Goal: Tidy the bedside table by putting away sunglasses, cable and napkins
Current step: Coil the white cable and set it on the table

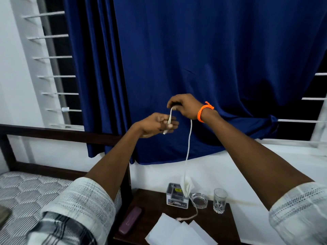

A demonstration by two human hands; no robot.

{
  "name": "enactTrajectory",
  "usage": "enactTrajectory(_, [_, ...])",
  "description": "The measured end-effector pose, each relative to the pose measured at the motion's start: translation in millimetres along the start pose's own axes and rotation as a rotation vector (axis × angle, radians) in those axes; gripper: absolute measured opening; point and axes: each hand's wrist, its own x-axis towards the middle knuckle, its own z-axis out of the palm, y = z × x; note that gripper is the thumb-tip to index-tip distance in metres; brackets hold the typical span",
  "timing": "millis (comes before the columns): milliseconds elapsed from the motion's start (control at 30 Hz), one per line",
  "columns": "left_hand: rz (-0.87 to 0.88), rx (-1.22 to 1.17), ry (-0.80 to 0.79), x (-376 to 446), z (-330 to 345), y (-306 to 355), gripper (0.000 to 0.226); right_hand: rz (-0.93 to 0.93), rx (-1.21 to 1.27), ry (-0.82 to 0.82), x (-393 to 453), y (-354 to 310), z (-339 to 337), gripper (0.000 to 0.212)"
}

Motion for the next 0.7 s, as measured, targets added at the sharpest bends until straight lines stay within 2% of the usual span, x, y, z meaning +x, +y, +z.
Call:
enactTrajectory(100, [0.026,-0.245,-0.146,-7,-4,5,0.04,0.045,0.162,0.073,-1,3,1,0.013])
enactTrajectory(200, [0.062,-0.362,-0.265,-12,-7,9,0.041,0.085,0.388,0.047,-4,2,5,0.013])
enactTrajectory(300, [0.15,-0.435,-0.295,-14,-6,15,0.045,0.208,0.714,0.017,-8,3,17,0.017])
enactTrajectory(400, [0.268,-0.511,-0.187,-10,-4,20,0.045,0.403,0.973,-0.037,-10,2,31,0.028])
enactTrajectory(500, [0.344,-0.554,-0.074,-6,-3,19,0.04,0.523,1.098,-0.078,-11,-1,42,0.016])
enactTrajectory(700, [0.406,-0.624,0.231,2,-3,17,0.039,0.569,1.1,-0.117,-13,-6,49,0.015])
